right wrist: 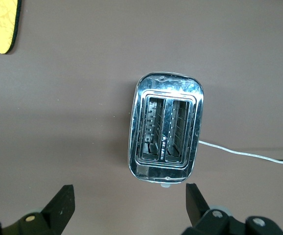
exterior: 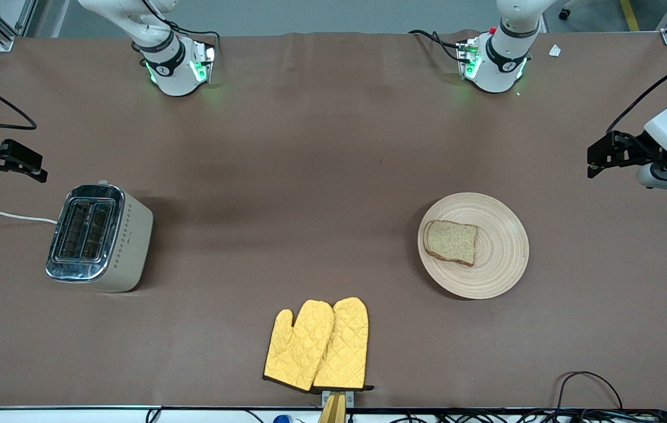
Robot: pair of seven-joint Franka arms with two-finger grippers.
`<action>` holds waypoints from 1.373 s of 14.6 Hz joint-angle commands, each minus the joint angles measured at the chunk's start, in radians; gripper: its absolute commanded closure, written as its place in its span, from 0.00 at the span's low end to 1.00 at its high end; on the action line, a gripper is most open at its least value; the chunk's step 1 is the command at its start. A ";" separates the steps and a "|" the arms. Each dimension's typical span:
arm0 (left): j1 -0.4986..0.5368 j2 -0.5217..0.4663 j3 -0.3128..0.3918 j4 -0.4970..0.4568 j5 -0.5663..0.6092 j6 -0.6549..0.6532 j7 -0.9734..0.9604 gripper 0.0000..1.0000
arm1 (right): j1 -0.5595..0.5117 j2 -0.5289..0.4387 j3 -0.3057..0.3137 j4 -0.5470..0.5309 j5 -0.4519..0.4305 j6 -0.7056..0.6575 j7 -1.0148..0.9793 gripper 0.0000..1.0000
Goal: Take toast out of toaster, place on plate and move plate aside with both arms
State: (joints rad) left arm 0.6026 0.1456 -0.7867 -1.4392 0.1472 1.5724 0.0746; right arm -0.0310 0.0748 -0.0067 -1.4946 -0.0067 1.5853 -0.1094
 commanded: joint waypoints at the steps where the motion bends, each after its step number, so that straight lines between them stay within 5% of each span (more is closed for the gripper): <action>1: 0.006 -0.003 -0.006 0.016 0.019 0.001 -0.013 0.00 | 0.010 -0.018 -0.006 -0.007 -0.016 -0.011 0.002 0.00; 3: -0.021 -0.023 0.001 0.016 0.019 0.003 -0.019 0.00 | 0.010 -0.018 -0.004 -0.007 -0.016 -0.011 0.000 0.00; 7: -0.381 -0.064 0.347 0.013 0.011 -0.015 -0.075 0.00 | 0.011 -0.018 -0.004 -0.006 -0.016 -0.010 0.000 0.00; 13: -0.605 -0.118 0.624 -0.045 -0.092 -0.029 -0.070 0.00 | 0.026 -0.020 -0.003 -0.004 -0.016 -0.011 0.002 0.00; 17: -0.743 -0.162 0.786 -0.114 -0.106 0.007 -0.087 0.00 | 0.026 -0.020 -0.003 -0.004 -0.016 -0.011 0.002 0.00; 20: -0.753 -0.178 0.796 -0.142 -0.106 0.034 -0.087 0.00 | 0.026 -0.018 -0.003 -0.004 -0.015 -0.008 0.002 0.00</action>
State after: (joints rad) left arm -0.1386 0.0110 -0.0038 -1.5296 0.0520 1.5780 -0.0001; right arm -0.0128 0.0748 -0.0056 -1.4906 -0.0067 1.5838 -0.1094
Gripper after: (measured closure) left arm 0.000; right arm 0.000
